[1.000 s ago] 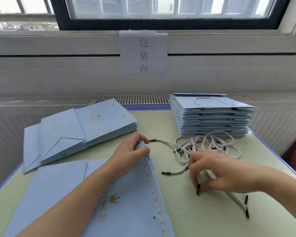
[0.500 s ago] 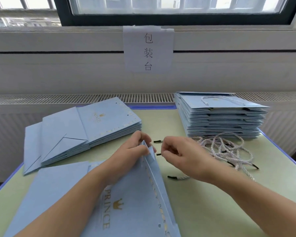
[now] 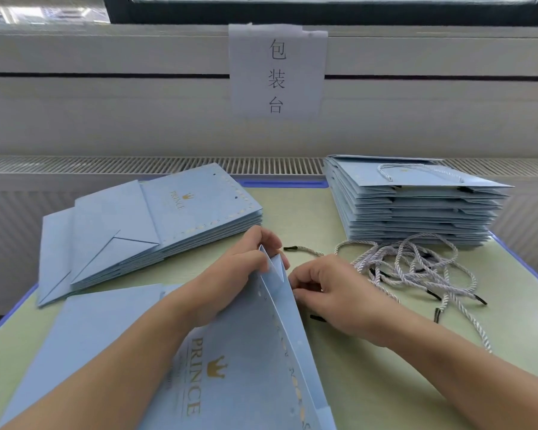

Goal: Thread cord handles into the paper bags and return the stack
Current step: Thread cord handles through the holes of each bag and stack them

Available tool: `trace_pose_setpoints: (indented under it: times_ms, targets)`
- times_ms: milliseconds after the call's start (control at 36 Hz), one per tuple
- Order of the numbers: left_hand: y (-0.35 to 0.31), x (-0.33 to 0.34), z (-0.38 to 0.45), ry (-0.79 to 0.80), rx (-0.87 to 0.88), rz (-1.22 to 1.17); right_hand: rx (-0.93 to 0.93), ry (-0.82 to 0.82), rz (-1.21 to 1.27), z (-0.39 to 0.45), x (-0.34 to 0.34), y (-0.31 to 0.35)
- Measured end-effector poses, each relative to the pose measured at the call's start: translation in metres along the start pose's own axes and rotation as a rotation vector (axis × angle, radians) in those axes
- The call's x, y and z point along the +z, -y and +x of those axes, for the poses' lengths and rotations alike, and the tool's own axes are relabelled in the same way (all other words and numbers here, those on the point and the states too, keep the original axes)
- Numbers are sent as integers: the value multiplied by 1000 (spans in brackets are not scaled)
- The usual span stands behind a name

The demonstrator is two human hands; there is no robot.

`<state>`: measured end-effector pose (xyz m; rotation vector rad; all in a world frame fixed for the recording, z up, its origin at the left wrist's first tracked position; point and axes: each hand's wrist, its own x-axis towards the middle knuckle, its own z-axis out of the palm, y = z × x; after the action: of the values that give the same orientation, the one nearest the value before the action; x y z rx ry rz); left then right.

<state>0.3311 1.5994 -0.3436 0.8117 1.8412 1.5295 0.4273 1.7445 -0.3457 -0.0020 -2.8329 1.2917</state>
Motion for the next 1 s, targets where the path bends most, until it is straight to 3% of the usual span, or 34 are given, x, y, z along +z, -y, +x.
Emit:
trace_pose_setpoints:
  times_ms: [167, 472, 611, 833, 1000]
  targets:
    - [2, -2, 0, 4, -12, -43, 14, 26, 209, 0, 5, -3]
    - [0, -2, -2, 29, -21, -97, -73, -152, -233, -1, 8, 0]
    - [0, -3, -3, 34, -29, -127, -47, -189, -80, -3, 5, 2]
    - [0, -3, -1, 11, -20, -104, -68, -192, -71, -3, 4, 2]
    - [0, -3, -2, 9, -17, -102, -71, -104, 56, -3, 10, 3]
